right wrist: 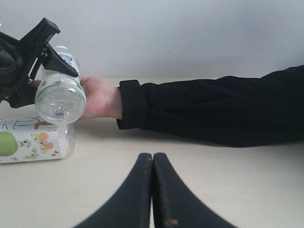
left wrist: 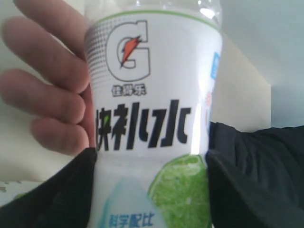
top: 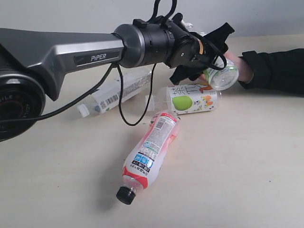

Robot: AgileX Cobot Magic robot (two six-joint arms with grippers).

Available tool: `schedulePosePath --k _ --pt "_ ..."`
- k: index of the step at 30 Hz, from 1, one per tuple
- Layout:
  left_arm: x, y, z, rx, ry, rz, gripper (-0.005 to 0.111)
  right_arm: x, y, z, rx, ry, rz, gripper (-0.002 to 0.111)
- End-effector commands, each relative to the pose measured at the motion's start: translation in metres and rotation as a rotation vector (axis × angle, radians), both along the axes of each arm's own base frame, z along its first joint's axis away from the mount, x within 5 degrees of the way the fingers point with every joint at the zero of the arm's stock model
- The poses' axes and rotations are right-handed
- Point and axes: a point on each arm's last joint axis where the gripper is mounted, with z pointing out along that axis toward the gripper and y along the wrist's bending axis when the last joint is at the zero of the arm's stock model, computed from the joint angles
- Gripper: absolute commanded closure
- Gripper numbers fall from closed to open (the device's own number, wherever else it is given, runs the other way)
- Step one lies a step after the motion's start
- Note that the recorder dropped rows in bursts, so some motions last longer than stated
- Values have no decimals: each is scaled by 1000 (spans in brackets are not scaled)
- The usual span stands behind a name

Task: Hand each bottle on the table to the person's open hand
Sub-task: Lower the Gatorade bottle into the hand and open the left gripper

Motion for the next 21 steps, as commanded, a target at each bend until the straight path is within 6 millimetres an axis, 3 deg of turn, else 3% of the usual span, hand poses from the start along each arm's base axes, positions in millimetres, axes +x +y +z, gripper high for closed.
schedulePosePath --k 1,17,21 --pt "6 4 5 3 -28 9 107 0 0 0 -7 -14 -3 108" --pt "13 6 7 -27 -74 -7 107 0 0 0 -7 -14 -3 108" --pt "12 5 3 -36 -53 2 96 0 0 0 -7 -14 -3 108"
